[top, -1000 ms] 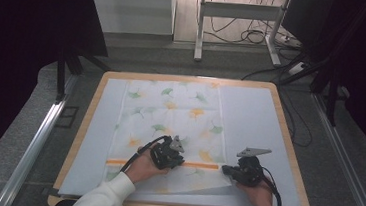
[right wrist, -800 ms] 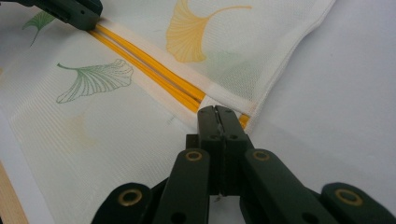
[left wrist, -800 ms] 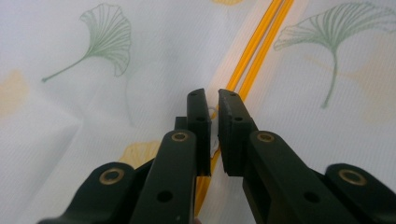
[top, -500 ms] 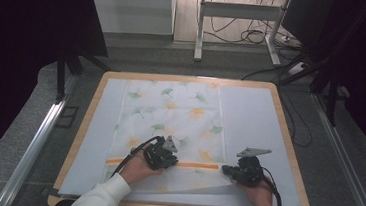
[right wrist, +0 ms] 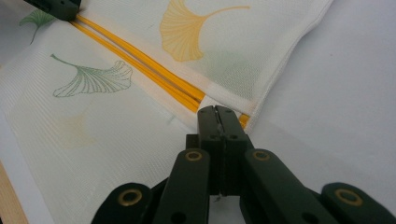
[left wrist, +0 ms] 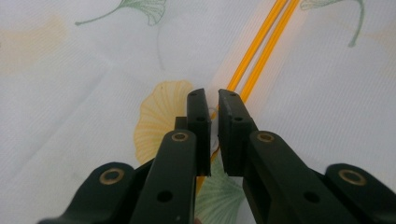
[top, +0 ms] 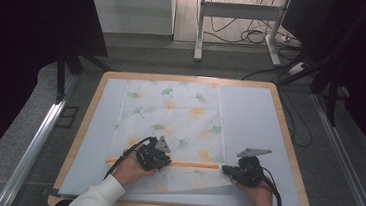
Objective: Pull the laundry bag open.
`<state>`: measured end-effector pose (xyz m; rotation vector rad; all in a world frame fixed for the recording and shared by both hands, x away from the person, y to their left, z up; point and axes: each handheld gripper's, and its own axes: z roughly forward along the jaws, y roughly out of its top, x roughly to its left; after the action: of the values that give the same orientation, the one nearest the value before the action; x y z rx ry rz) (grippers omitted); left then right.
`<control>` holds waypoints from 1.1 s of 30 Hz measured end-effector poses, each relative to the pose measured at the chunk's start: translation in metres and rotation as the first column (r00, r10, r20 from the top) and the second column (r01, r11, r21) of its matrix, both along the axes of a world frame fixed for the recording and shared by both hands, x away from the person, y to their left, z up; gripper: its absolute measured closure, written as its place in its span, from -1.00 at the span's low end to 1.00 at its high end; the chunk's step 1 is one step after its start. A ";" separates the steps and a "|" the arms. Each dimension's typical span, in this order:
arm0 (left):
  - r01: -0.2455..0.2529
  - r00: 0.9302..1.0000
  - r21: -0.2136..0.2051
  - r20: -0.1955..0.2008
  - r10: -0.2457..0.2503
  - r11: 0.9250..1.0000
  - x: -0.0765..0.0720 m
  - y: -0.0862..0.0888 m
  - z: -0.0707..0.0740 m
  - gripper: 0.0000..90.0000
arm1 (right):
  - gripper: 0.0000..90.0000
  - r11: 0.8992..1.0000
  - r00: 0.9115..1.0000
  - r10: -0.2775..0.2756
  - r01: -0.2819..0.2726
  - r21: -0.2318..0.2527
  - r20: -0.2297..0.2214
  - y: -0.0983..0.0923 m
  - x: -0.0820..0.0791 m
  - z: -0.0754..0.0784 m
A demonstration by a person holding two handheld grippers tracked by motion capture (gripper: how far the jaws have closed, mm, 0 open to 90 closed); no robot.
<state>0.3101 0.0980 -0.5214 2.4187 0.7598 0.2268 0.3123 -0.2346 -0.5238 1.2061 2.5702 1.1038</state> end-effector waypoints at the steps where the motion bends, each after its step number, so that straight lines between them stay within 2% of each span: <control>1: -0.003 1.000 -0.002 -0.003 0.003 1.000 0.000 0.001 0.000 0.88 | 1.00 1.000 1.000 0.000 0.000 0.000 0.000 0.000 0.000 0.000; 19: -0.046 0.999 0.010 -0.012 0.046 0.999 -0.006 0.032 0.000 0.88 | 1.00 1.000 1.000 0.004 -0.004 0.001 0.000 0.000 0.000 0.000; 33: -0.067 0.998 0.013 -0.020 0.067 0.998 -0.007 0.045 -0.001 0.88 | 1.00 1.000 1.000 0.001 -0.001 -0.001 0.002 0.000 0.000 0.000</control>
<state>0.3027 0.1429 -0.5222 2.4129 0.8516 0.2346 0.3121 -0.2345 -0.5237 1.2031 2.5703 1.1035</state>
